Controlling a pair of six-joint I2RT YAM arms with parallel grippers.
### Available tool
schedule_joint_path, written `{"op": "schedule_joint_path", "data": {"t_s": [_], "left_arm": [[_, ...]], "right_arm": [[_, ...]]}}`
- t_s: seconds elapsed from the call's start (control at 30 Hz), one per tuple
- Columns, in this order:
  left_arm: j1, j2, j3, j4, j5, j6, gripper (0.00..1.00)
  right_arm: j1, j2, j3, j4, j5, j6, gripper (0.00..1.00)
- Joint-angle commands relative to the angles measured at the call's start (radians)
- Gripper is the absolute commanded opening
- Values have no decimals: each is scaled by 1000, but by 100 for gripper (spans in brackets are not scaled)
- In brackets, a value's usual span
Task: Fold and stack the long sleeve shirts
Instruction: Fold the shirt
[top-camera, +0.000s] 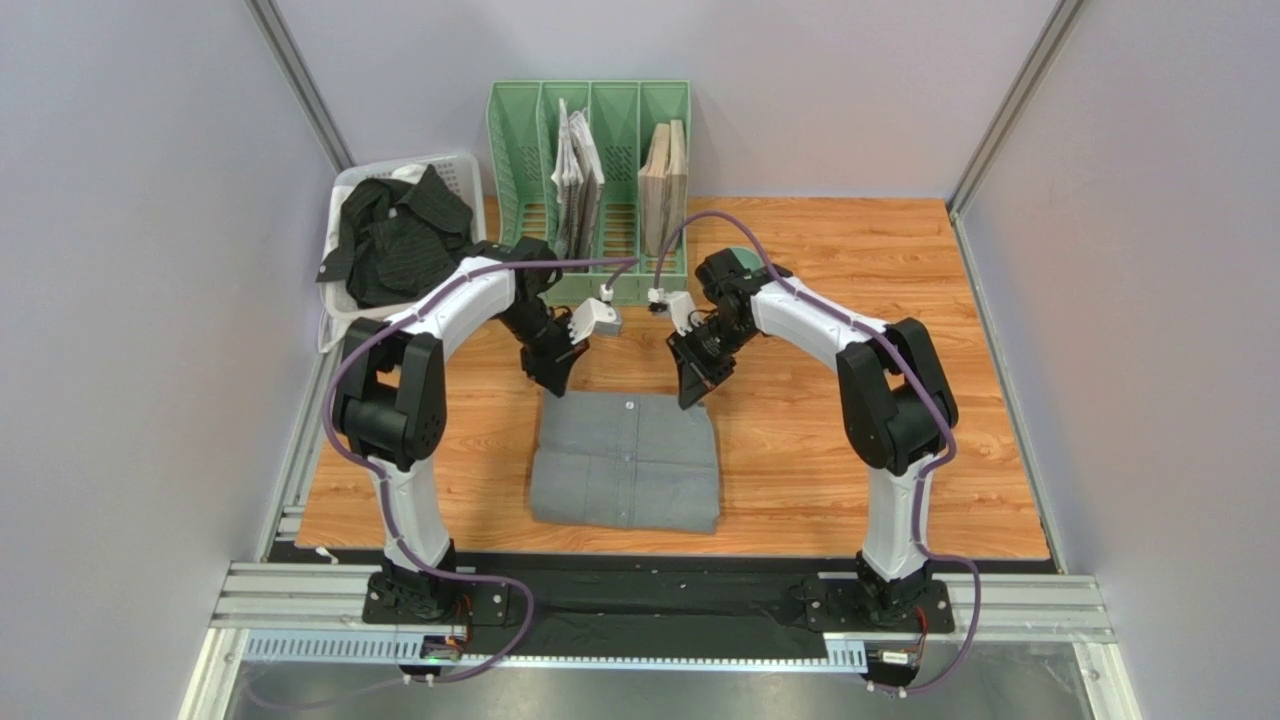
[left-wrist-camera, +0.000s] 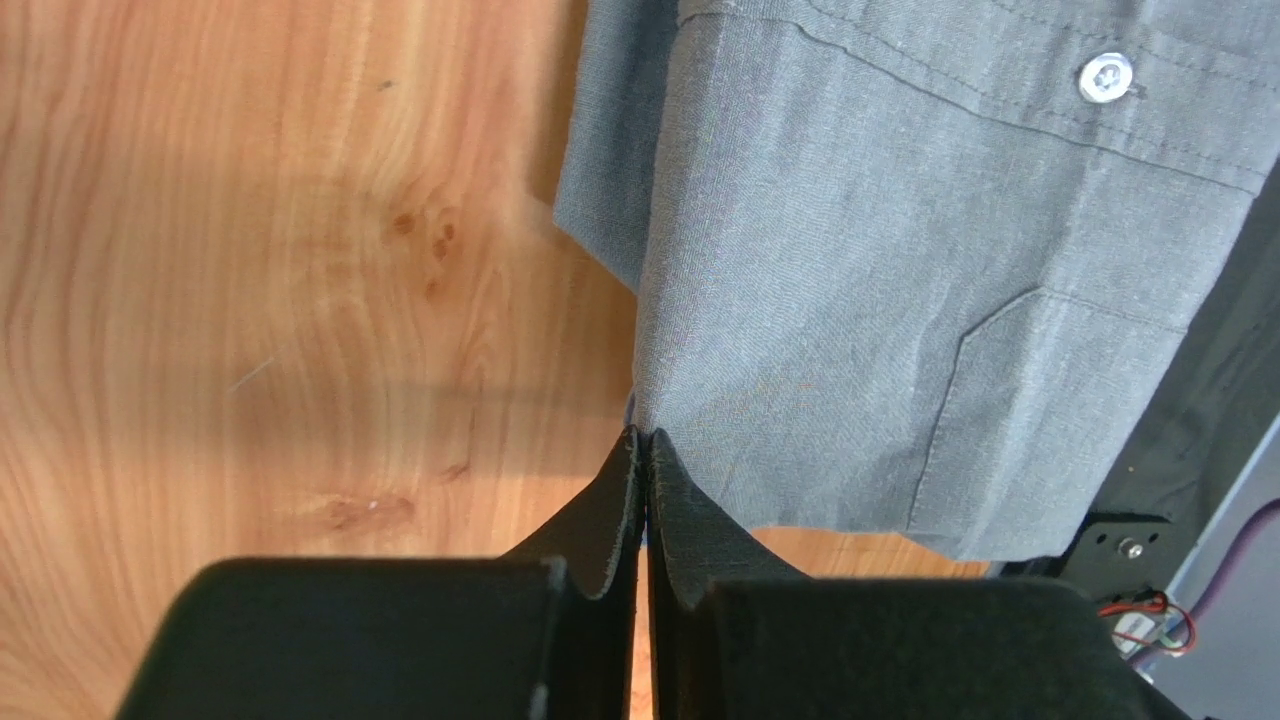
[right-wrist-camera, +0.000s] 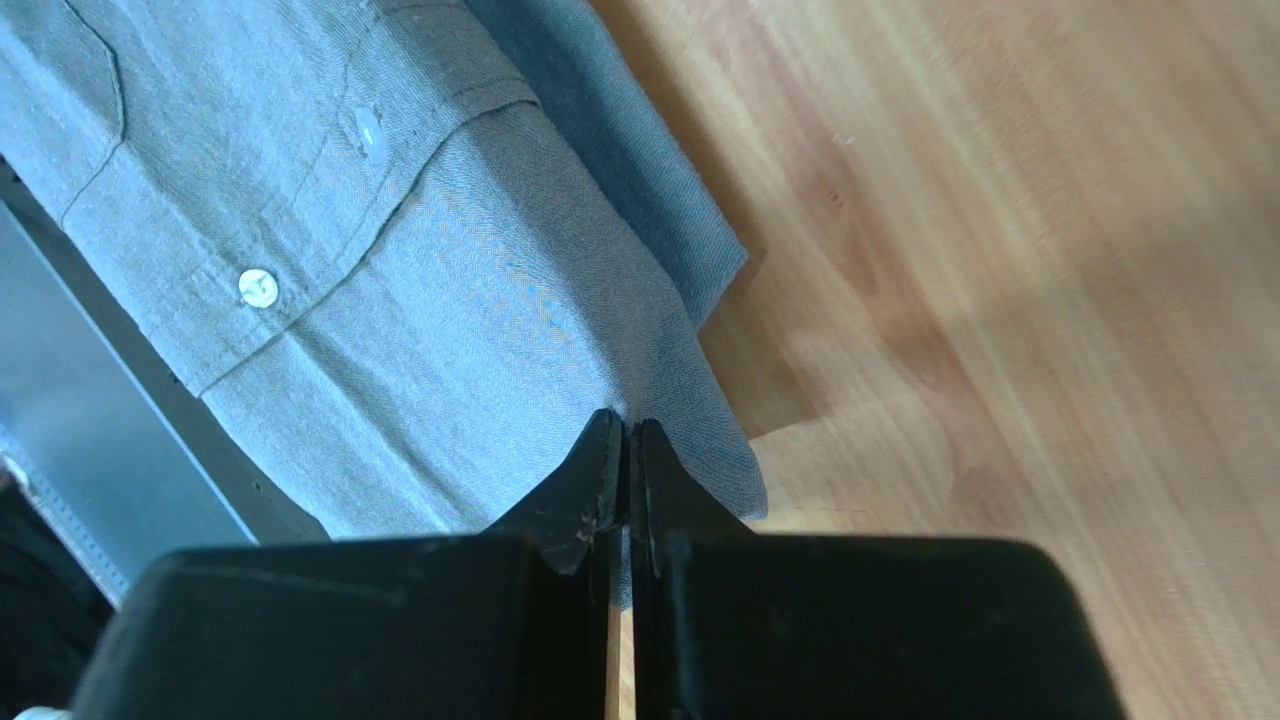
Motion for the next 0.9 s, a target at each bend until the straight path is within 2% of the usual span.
{"op": "schedule_joint_path", "data": {"t_s": [0.0, 0.2, 0.33, 0.47, 0.53, 0.57, 0.63, 0.67, 0.7, 0.73, 0.77, 0.8, 0.83, 0.87], "left_arm": [[17, 62, 44, 0, -40, 10, 0], [20, 85, -10, 170, -175, -54, 0], [19, 134, 59, 193, -195, -136, 0], [19, 179, 139, 176, -180, -197, 0], [19, 184, 159, 173, -163, -220, 3], [22, 178, 169, 173, -154, -237, 12], [39, 130, 174, 173, -123, -254, 21], [48, 103, 173, 161, -48, -261, 31], [68, 69, 167, 159, -11, -286, 35], [76, -19, 138, 164, 18, -304, 39], [79, -69, 122, 161, 96, -311, 55], [79, -121, 101, 162, 125, -332, 71], [79, -226, 47, 188, 155, -356, 81], [79, -275, 24, 192, 234, -384, 99]], "right_arm": [[-4, 42, 52, 35, 72, 14, 0], [-4, 121, 73, 85, 169, 51, 0], [-27, 155, 87, 122, 293, 55, 0], [-74, 171, 148, 127, 336, 54, 0], [-91, 160, 180, 104, 321, 51, 4], [-94, 151, 212, 85, 304, 52, 7], [-94, 123, 233, 12, 215, 65, 26], [-93, 67, 225, -5, 180, 90, 36], [-94, 37, 217, -34, 143, 101, 50], [-94, -2, 205, -42, 88, 114, 58], [-93, -76, 182, -48, 69, 135, 69], [-94, -119, 168, -57, 51, 144, 74], [-96, -156, 153, -57, 17, 160, 78], [-96, -224, 135, -56, -12, 170, 85]]}}
